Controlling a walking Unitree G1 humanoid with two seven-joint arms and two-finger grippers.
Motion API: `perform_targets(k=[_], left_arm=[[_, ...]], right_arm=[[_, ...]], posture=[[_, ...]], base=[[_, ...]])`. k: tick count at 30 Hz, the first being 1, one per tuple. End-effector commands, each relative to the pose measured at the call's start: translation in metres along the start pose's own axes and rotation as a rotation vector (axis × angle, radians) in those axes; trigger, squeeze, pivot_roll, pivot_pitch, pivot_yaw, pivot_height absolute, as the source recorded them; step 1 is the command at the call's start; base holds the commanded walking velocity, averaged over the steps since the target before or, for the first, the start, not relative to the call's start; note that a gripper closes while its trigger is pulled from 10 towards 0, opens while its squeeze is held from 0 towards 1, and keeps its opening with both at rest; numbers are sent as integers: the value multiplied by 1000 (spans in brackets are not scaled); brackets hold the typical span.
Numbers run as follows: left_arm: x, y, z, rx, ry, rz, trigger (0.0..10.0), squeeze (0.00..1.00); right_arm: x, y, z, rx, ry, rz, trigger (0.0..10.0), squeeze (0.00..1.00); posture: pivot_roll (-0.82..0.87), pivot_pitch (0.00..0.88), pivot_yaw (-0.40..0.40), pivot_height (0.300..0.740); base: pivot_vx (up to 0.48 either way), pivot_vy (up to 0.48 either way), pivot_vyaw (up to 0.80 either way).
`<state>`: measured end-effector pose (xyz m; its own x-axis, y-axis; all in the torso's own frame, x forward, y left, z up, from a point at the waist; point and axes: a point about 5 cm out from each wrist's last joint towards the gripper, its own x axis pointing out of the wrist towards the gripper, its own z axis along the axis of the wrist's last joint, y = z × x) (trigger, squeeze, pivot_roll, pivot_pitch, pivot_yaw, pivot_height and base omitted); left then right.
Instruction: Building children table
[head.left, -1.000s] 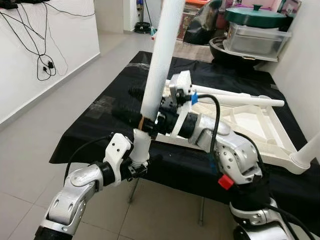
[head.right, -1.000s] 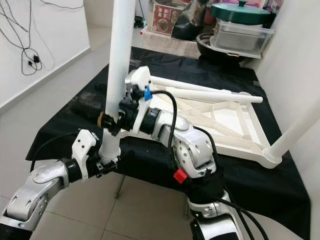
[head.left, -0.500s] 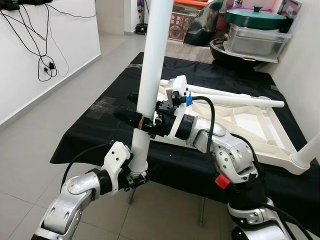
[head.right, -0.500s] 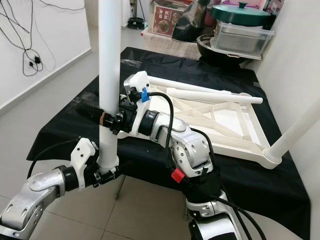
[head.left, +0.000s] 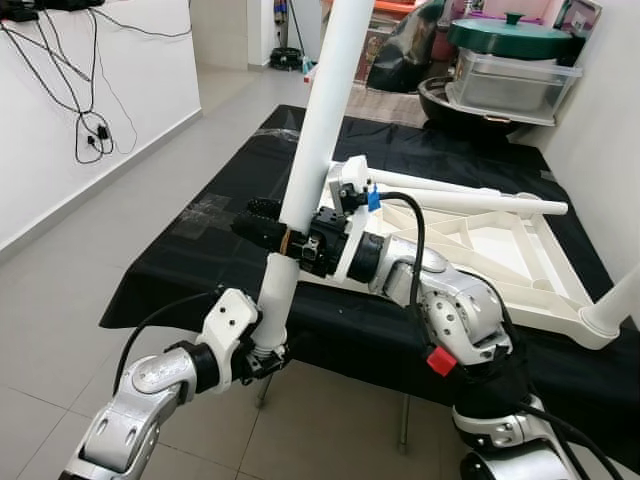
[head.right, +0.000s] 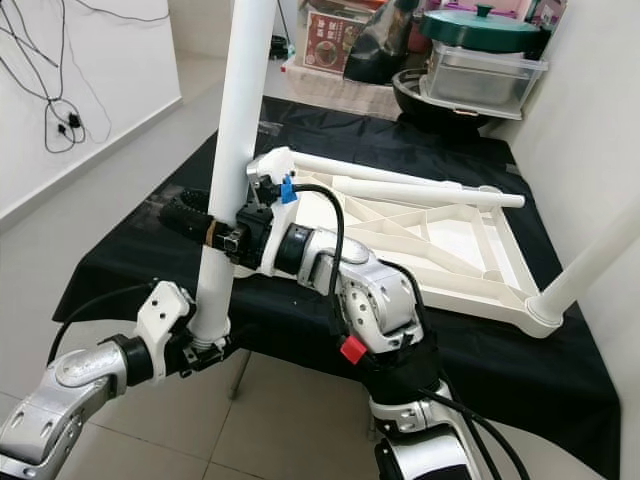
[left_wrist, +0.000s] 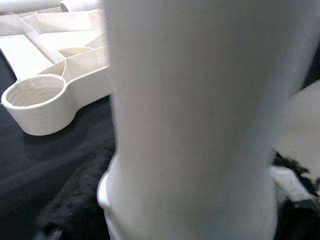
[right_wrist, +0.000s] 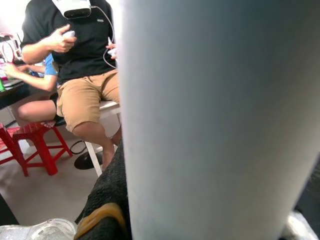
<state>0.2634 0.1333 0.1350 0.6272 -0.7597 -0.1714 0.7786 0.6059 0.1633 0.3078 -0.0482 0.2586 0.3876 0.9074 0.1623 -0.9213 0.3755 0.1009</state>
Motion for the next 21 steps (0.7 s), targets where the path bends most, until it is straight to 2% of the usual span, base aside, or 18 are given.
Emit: perform_targets(k=[1,5,8,10,12,14,15,16,17,18,21], left_arm=[[1,1,1,30,-12,1,10000,1000],[0,6,2,31,-24,40,10000,1000],[-1,5,4,21,-39,41,10000,1000],[-2,1,7,4,-61,29,10000,1000],[-2,1,7,4,-61,29,10000,1000],[-3,1,6,-1,-55,81,10000,1000],[-3,1,6,-1,-55,81,10000,1000],[-4,6,4,1,-53,173,10000,1000],[-4,6,4,1,-53,173,10000,1000],[-4,10,3,4,-52,249,10000,702],[-4,10,3,4,-52,249,10000,702]], right_arm=[[-4,-4,2,-15,-1,-38,0,0],[-5,-7,5,-22,-14,-59,0,0],[-7,-12,7,-34,-24,-86,0,0],[-11,-20,11,-60,-31,-133,0,0],[-11,-20,11,-60,-31,-133,0,0],[-19,-39,15,-106,-26,-237,0,0],[-19,-39,15,-106,-26,-237,0,0],[-26,-55,20,-137,-33,-352,0,0],[-26,-55,20,-137,-33,-352,0,0],[-33,-66,24,-150,-45,-447,0,0],[-33,-66,24,-150,-45,-447,0,0]], posture=[[42,0,-85,740],[41,0,-83,740],[41,0,-83,740],[45,0,-84,740],[45,0,-84,740],[50,0,-84,740],[50,0,-84,740],[50,0,-84,740],[50,0,-84,740],[52,0,-85,740],[52,0,-85,740]], base=[[0,0,0],[0,0,0],[0,0,0],[0,0,0],[0,0,0],[0,0,0],[0,0,0],[0,0,0],[0,0,0],[0,0,0],[0,0,0]])
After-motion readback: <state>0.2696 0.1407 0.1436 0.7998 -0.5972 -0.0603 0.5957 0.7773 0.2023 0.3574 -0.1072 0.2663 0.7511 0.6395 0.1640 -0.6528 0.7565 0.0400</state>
